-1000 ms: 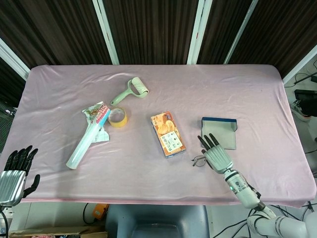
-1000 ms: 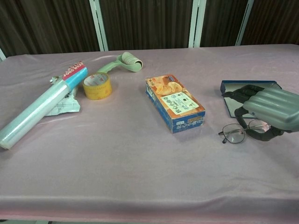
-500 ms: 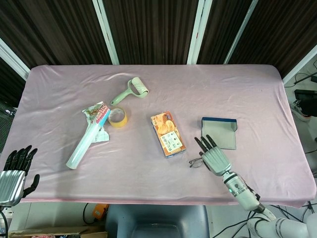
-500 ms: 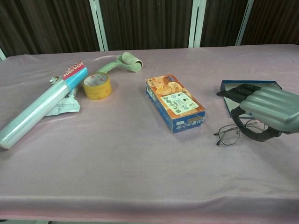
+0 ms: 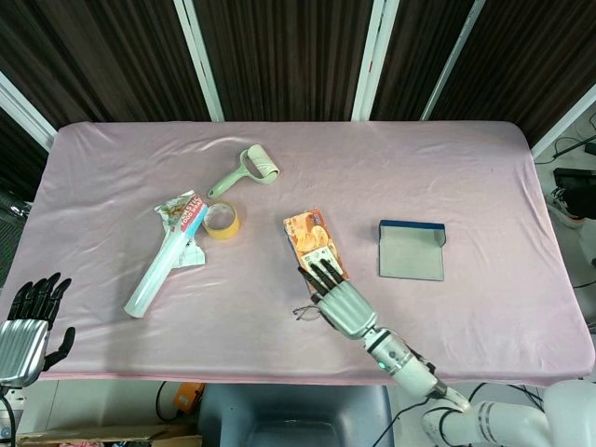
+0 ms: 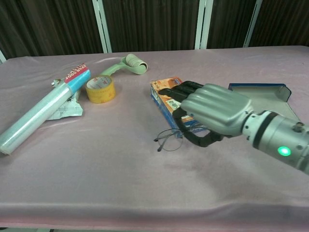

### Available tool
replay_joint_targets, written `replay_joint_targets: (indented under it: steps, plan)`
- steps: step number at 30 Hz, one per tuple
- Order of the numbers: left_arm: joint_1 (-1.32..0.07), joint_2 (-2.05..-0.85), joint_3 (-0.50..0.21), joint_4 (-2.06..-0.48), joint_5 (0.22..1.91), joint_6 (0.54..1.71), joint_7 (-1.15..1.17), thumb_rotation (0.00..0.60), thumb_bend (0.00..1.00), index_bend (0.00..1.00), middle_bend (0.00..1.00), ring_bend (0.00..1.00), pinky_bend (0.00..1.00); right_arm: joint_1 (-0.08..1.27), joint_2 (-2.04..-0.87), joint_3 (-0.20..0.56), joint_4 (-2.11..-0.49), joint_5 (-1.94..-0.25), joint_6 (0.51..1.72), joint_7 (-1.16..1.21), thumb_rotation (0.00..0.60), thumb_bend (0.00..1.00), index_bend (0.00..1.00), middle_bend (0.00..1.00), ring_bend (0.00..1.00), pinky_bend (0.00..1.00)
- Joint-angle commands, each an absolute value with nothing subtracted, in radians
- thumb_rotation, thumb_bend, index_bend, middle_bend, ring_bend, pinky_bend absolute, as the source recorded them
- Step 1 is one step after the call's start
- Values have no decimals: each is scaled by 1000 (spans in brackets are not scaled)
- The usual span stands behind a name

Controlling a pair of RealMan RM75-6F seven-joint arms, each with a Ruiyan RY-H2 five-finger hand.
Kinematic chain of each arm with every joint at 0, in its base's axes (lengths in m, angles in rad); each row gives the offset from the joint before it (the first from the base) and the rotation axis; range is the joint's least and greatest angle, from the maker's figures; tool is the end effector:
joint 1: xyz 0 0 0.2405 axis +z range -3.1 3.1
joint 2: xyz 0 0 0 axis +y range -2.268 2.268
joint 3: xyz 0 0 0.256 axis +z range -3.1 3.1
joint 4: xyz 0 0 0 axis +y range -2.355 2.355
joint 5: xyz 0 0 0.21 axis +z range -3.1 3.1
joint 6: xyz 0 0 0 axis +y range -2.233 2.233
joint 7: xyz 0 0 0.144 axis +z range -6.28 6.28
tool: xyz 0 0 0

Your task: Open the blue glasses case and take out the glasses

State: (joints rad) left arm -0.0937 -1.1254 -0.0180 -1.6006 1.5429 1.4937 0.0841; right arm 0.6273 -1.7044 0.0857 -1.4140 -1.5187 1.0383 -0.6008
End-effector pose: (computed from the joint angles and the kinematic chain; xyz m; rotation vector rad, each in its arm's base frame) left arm -0.3076 0.1770 0.1525 -1.4664 -0.8265 -0.8539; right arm -0.1308 -0.2767 -0.0650 2.1088 -0.4237 0.9253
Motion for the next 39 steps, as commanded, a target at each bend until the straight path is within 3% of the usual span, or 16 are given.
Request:
replay_joint_targets:
  steps: [1,10,12,16,19,28,35,39]
  plan:
    - [-95,-1125,-19,-1598,1538,1489,81,600,421,0,0,0,37,703,-1844,158,-1393,-1414,941,-670,600,671,716,102,0,0]
    - [-91,-1116,-5,-1593,1560,1493,58,600,421,0,0,0,42,805,-2076,226,-1210,-1275,860,-750,600,671,673,103,0,0]
    - [-92,-1113,-2,-1589,1568,1494,52,600,420,0,0,0,43,815,-2091,232,-1195,-1254,856,-758,600,671,593,103,0,0]
    - [-89,-1115,-3,-1587,1569,1501,53,600,420,0,0,0,44,822,-2094,234,-1192,-1233,863,-767,600,628,317,65,0,0]
    - [-86,-1119,-6,-1586,1565,1507,59,600,420,0,0,0,44,818,-2075,232,-1224,-1235,882,-761,600,558,230,48,0,0]
    - [-86,-1126,-6,-1590,1563,1504,83,600,422,0,0,0,44,743,-1841,199,-1572,-1222,1003,-862,600,505,168,7,0,0]
    - [-81,-1126,-9,-1592,1563,1517,90,600,421,0,0,0,44,600,-1430,63,-1934,-1128,1186,-1148,600,504,114,0,0,0]
    - [-89,-1124,-2,-1591,1577,1505,81,600,421,0,0,0,44,485,-1286,1,-1982,-1165,1324,-1059,600,503,93,0,0,0]
